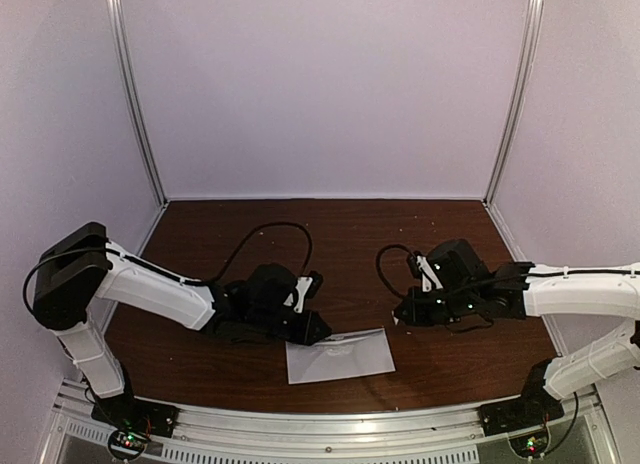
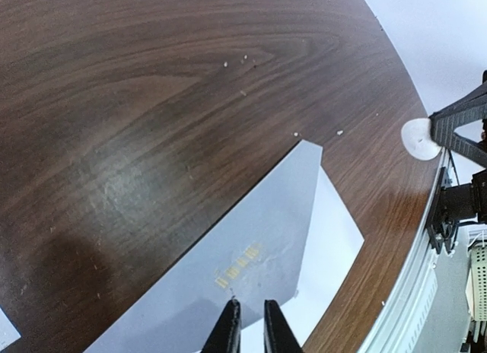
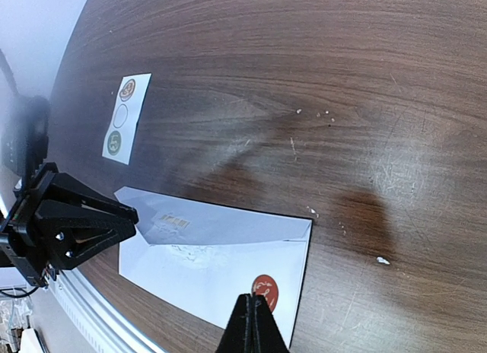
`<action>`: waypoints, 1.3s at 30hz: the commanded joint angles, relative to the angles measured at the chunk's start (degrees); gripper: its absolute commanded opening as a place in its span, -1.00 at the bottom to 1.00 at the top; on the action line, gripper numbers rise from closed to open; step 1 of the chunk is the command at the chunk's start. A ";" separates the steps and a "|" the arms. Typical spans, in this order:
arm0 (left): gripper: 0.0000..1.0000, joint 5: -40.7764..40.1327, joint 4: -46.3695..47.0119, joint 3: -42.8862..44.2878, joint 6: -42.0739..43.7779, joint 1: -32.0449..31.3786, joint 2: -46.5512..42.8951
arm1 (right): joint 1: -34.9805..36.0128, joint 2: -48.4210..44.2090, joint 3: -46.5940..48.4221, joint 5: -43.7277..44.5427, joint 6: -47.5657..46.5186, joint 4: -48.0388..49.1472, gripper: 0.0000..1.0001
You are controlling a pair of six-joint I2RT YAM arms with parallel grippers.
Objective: Place the letter into the envelope and seal it
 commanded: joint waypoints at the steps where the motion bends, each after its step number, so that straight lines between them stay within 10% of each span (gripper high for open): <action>1: -0.75 0.69 4.63 -2.87 -0.98 -0.38 1.37 | 1.07 -0.45 0.56 2.45 1.23 0.69 -1.00; 39: -0.78 -0.99 8.12 -8.41 -1.31 -0.98 1.63 | 10.56 12.86 8.89 5.06 -0.81 2.88 -1.00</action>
